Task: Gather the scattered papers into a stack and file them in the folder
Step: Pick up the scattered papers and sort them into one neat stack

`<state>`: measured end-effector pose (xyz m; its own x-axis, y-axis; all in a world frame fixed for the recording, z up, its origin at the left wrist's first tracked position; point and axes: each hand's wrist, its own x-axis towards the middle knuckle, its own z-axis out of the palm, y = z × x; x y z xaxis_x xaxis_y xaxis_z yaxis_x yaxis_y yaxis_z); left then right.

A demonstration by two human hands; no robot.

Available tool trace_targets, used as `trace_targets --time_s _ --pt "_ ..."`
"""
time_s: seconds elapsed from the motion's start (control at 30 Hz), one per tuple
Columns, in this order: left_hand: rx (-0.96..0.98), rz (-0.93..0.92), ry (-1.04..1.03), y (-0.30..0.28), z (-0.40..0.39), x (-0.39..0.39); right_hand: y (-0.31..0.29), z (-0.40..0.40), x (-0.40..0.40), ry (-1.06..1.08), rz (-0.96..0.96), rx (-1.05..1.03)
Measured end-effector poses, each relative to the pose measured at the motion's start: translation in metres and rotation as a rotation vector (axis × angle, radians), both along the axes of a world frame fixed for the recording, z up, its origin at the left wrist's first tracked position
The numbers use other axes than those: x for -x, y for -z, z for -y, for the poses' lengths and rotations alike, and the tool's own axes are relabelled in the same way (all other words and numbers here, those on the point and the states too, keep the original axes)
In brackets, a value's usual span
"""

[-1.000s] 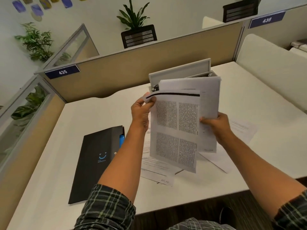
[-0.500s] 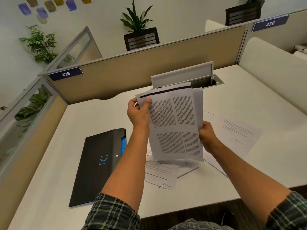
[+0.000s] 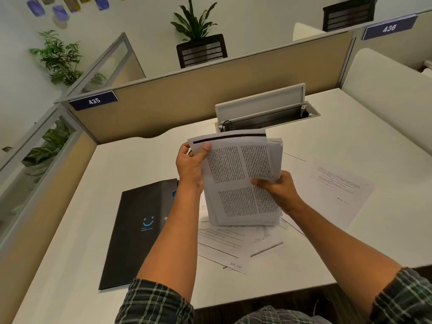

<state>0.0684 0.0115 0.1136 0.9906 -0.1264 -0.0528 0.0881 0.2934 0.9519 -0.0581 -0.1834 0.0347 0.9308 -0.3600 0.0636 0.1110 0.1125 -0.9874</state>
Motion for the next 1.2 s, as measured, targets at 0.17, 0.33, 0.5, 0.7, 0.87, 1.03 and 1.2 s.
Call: trace_targets --time_s 0.17,0.33,0.5,0.7,0.87,1.03,1.2 --pt "-0.062 0.167 0.235 -0.007 -0.018 -0.005 -0.017 0.012 -0.009 -0.034 0.092 0.085" --pt "-0.315 0.131 0.398 0.03 -0.029 0.005 -0.003 0.024 -0.005 -0.074 0.034 0.087" --pt "-0.39 -0.003 0.405 0.06 -0.026 0.011 0.024 0.021 0.004 -0.037 -0.003 0.0" --pt "-0.488 -0.041 0.443 0.068 -0.017 0.012 0.022 0.015 0.005 0.015 0.004 -0.005" --pt "-0.427 0.051 0.492 0.054 -0.006 0.012 0.016 0.024 0.001 0.036 0.022 -0.055" --pt "-0.377 -0.016 0.482 0.053 0.007 0.013 0.015 0.038 -0.004 0.008 -0.088 -0.071" --pt "-0.401 -0.143 0.424 0.073 0.008 0.017 0.024 0.062 -0.002 0.191 -0.364 0.154"
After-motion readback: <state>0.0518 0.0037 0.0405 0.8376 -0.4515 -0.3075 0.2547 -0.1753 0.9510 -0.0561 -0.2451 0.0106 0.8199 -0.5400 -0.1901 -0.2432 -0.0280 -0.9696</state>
